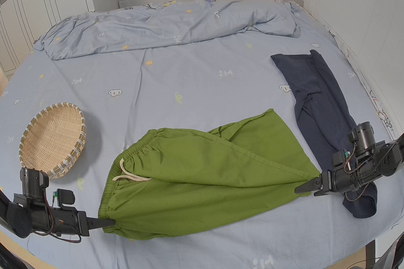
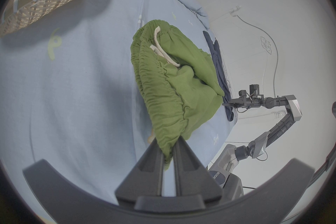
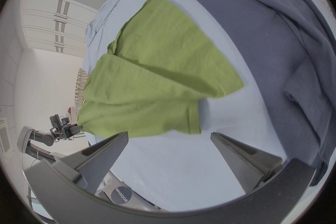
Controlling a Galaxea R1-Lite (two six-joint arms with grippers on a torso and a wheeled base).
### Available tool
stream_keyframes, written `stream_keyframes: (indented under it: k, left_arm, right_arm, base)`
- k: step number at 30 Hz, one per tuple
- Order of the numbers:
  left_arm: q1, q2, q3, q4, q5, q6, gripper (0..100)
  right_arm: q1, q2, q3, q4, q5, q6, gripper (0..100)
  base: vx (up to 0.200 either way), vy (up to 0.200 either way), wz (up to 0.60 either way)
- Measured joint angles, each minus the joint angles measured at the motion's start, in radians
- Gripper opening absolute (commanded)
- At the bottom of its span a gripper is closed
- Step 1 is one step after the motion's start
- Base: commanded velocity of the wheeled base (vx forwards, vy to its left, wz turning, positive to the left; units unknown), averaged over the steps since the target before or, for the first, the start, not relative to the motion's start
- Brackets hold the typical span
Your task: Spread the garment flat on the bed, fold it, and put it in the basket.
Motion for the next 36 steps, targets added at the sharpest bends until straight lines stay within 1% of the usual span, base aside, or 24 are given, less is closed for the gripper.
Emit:
stream_keyframes:
  k: [13,14,20,31,33,36]
  left_arm:
    - [0.005,0.016,-0.005,0.0,0.001,0.001,0]
    - [0.005,0.017,-0.006,0.0,0.001,0.001,0]
    - [0.008,0.019,-0.007,0.0,0.001,0.001,0]
    - [0.019,0.021,-0.009,0.0,0.0,0.001,0]
    - [0.022,0.022,-0.011,0.0,0.0,0.001,0]
    - [0.026,0.022,-0.01,0.0,0.001,0.001,0]
  right_arm:
    - [-0.004,0.087,-0.01,-0.13,0.007,0.012,100]
    - [-0.004,0.09,-0.01,-0.134,0.007,0.012,0]
    - [-0.003,0.101,-0.009,-0.141,0.006,0.011,0]
    - [-0.035,0.097,-0.006,-0.139,0.003,-0.004,0]
    - [-0.037,0.083,-0.004,-0.127,0.0,-0.005,0]
    - [-0.035,0.039,-0.002,-0.068,-0.003,-0.007,0]
  base:
    - [0.0,0.0,0.0]
    - [0.0,0.0,0.0]
    - [0.0,0.0,0.0]
    - [0.0,0.0,0.0]
    - [0.0,0.0,0.0]
    - [0.0,0.0,0.0]
